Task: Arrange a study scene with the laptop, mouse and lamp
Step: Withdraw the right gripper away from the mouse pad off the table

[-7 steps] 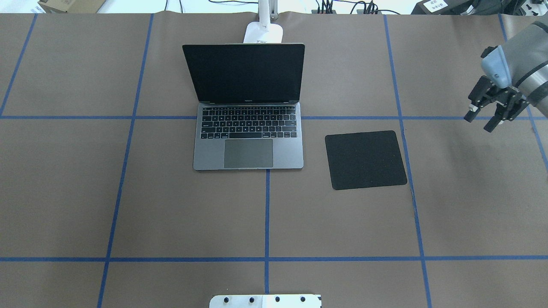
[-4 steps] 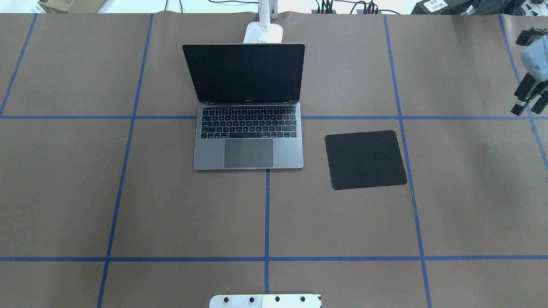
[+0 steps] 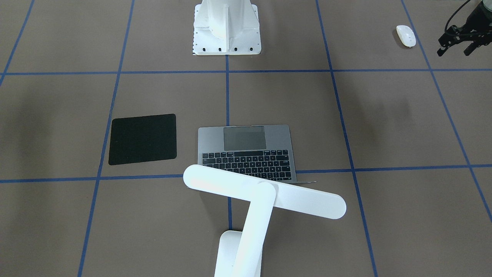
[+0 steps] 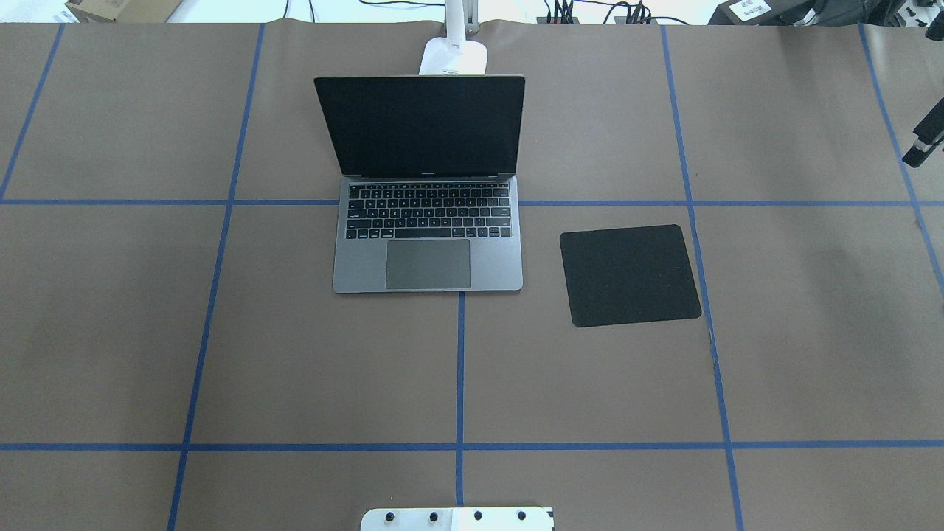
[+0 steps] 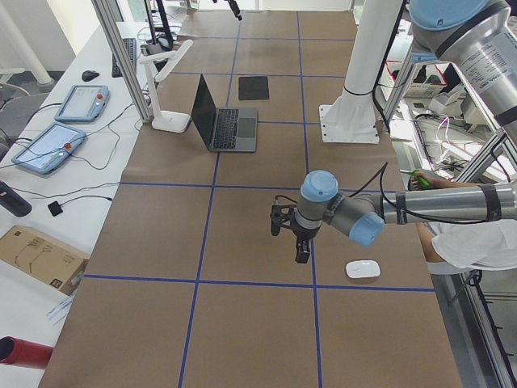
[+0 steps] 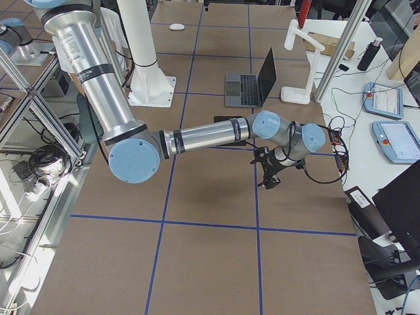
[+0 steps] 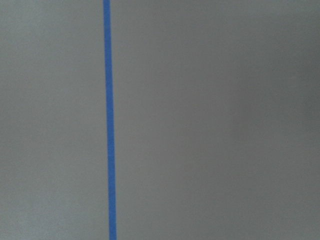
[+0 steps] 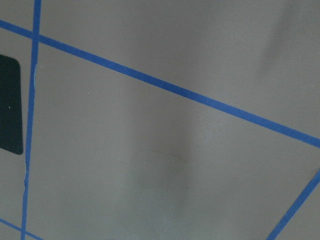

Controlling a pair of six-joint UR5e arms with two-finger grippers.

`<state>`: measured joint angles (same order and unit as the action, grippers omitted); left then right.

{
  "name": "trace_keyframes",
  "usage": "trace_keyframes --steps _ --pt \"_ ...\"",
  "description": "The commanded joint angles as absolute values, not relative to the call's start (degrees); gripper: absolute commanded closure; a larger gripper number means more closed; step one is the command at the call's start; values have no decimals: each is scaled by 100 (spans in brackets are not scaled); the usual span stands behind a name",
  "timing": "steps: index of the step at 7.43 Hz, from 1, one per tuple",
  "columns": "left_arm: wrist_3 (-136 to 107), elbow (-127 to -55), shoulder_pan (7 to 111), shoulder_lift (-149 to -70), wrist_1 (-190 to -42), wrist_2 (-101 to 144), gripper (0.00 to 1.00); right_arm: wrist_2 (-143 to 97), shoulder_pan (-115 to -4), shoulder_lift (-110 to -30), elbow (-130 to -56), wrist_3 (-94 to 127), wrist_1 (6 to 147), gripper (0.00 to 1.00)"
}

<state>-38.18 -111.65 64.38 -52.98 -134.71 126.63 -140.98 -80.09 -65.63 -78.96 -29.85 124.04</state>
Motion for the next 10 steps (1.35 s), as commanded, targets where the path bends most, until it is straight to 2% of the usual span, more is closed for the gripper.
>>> trace_keyframes --steps 1,3,6,8,10 --pt "-4558 -9980 6434 -4949 -15540 12857 1 -14080 -8060 -6635 -8286 -2640 12287 1" --pt "-5103 -9817 6355 -4826 -15768 13016 1 -14071 -8060 -6837 -8699 -2286 12183 1" --pt "-5991 -9809 5811 -4825 -15846 13043 1 -14062 -8051 -6856 -8763 -2127 12006 1" --pt "-6589 -9809 5231 -4834 -16065 12947 1 -14045 -8016 -6881 -8763 -2074 11805 1" --pt "-7711 -9809 3902 -4860 -16215 11986 1 -14036 -7902 -6882 -8763 -1899 11751 1"
